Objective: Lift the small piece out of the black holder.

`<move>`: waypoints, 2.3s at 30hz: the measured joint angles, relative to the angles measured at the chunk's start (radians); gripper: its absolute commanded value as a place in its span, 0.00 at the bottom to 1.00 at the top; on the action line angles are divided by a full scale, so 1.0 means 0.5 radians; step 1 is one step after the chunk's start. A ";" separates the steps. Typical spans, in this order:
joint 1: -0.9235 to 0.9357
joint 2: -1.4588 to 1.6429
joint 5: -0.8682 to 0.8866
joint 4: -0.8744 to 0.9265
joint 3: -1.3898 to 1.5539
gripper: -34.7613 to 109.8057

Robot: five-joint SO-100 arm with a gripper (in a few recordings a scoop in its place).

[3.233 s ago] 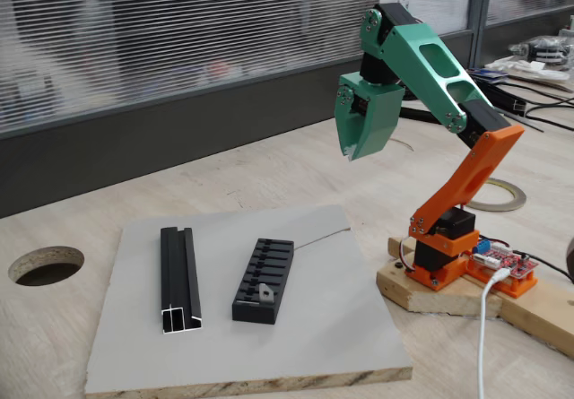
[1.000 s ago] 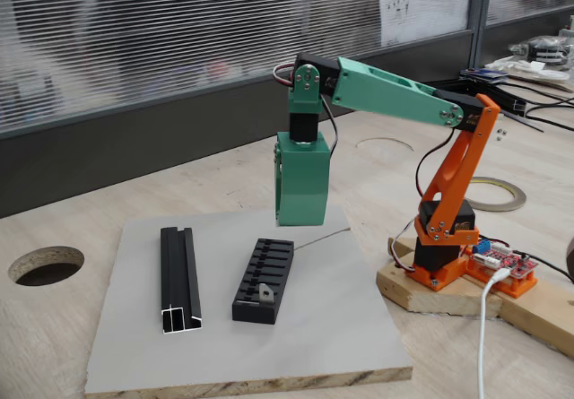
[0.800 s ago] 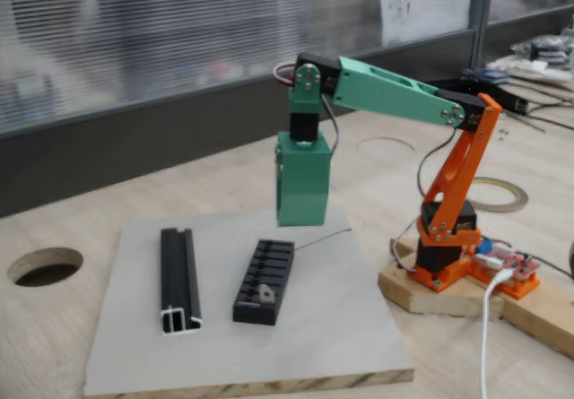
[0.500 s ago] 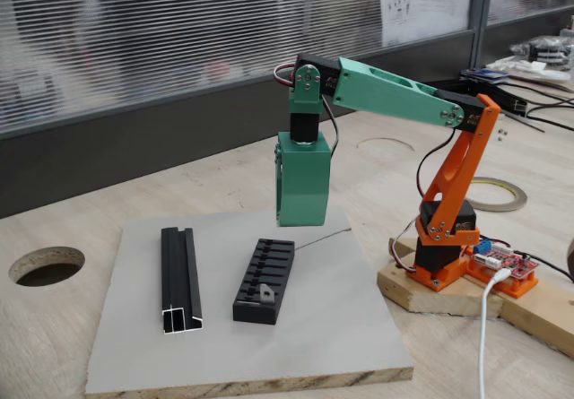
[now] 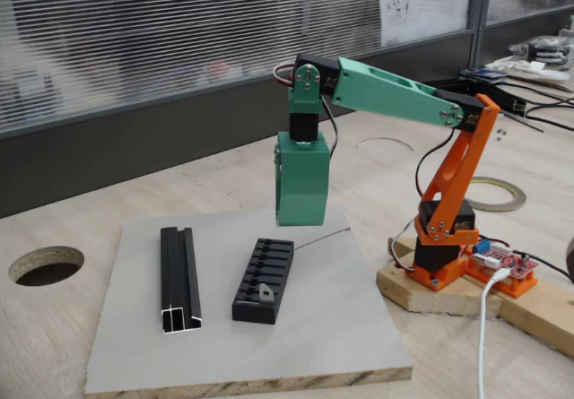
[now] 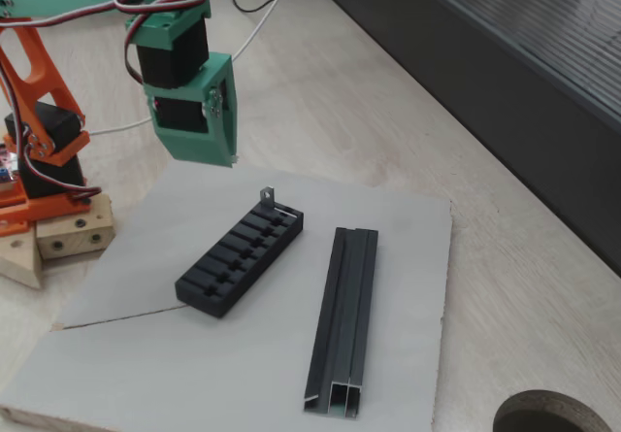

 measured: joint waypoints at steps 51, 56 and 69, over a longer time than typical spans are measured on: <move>0.000 0.221 -0.009 -0.077 0.374 0.49; 0.000 0.233 -0.009 -0.331 0.469 0.49; -0.003 0.233 -0.009 -0.488 0.509 0.49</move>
